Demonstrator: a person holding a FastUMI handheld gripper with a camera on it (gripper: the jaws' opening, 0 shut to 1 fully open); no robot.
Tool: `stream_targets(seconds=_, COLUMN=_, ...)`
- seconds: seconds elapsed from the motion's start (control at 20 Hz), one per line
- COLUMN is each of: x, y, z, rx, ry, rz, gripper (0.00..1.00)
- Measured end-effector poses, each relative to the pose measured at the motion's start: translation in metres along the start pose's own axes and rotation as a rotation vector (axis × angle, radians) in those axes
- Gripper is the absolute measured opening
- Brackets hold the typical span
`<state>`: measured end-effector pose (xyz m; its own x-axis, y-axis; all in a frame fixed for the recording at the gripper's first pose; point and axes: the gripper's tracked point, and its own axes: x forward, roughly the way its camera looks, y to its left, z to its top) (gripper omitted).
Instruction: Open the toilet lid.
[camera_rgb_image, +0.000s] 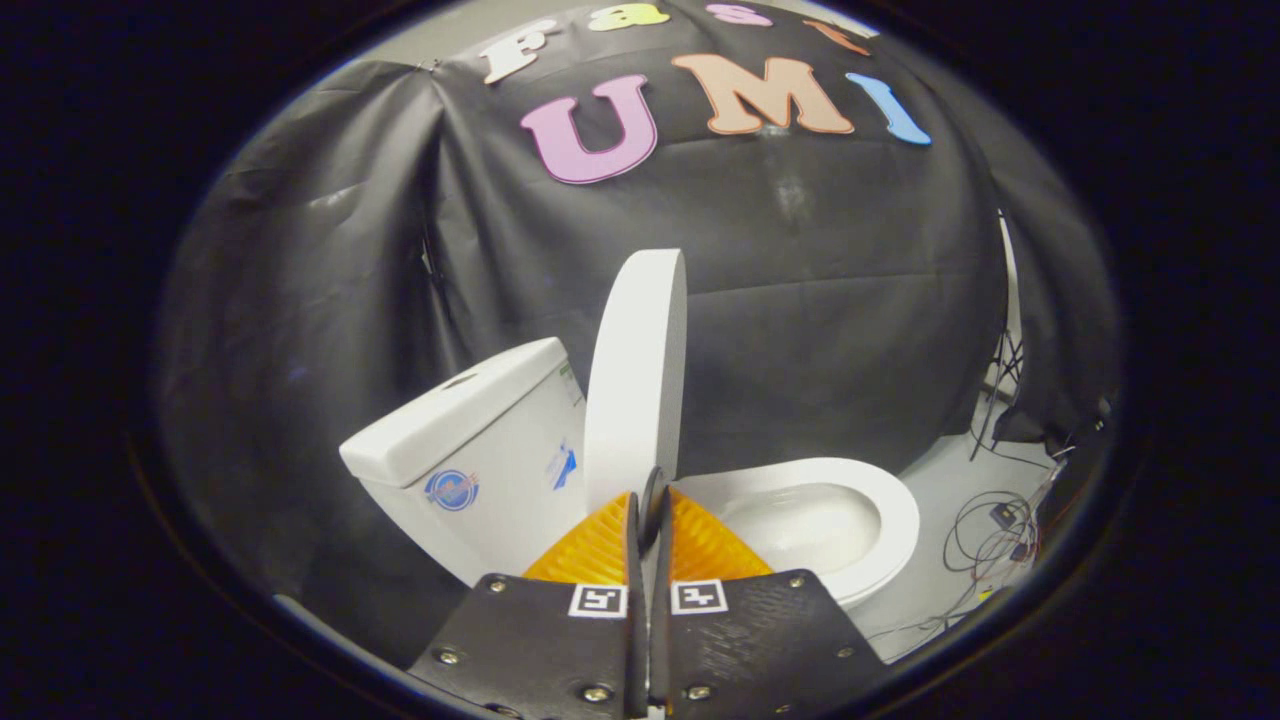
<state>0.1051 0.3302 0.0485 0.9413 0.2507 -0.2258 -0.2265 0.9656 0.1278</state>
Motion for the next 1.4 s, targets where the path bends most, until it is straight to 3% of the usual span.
stream_targets(seconds=0.7, x=0.004, y=0.038, z=0.001, rx=-0.060, ry=-0.045, rz=0.075, gripper=0.02)
stream_targets(seconds=1.4, x=0.007, y=0.072, z=-0.003, rx=-0.043, ry=-0.078, rz=0.128, gripper=0.02)
